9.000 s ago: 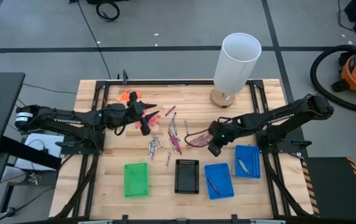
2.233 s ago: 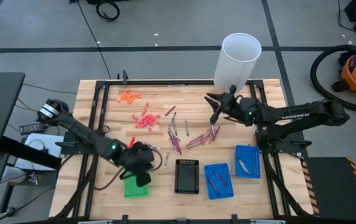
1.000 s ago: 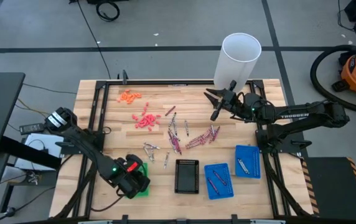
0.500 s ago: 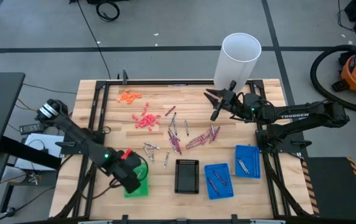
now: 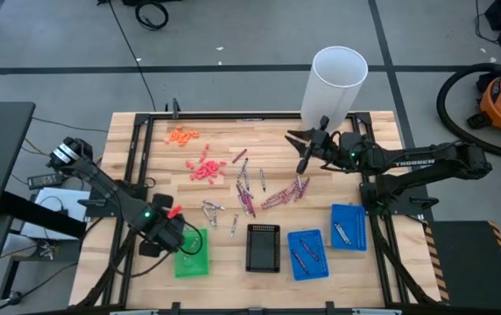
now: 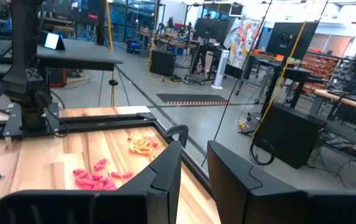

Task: Sort crayons
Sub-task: Put the white crayon into the green bin

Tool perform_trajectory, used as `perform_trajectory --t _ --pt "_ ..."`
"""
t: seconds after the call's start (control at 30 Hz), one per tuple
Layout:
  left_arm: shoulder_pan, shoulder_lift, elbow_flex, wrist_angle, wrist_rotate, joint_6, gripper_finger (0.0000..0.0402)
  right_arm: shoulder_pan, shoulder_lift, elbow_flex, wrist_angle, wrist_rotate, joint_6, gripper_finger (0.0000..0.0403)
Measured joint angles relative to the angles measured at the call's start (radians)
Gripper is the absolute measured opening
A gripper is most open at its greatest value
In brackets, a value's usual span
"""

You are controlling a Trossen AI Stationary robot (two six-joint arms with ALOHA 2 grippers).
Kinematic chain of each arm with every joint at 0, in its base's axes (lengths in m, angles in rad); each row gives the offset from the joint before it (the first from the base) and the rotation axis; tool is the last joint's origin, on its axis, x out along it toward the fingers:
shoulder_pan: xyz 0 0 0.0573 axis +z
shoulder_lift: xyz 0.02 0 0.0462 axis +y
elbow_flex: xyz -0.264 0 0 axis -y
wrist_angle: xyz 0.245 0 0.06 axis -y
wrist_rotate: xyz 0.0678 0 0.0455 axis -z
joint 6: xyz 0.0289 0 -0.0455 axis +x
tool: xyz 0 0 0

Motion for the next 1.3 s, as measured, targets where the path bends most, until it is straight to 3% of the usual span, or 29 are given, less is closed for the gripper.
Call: perform_trajectory --t 0.4,0.67,0.97,1.3 --pt "0.032 0.014 -0.054 0.04 -0.295 0.509 0.0155 0.0 0.0 0.0 -0.029 -0.045 0.024 0.0087" --pt "0.109 0.015 -0.141 0.157 -0.296 0.728 0.0155 0.0 0.0 0.0 -0.03 -0.045 0.026 0.0087" --pt "0.24 0.012 -0.21 0.329 -0.195 0.905 0.0134 0.0 0.0 0.0 -0.035 -0.045 0.029 0.0087" --pt "0.262 0.012 -0.272 0.431 -0.138 1.039 0.0125 0.0 0.0 0.0 -0.076 -0.045 0.054 0.0087"
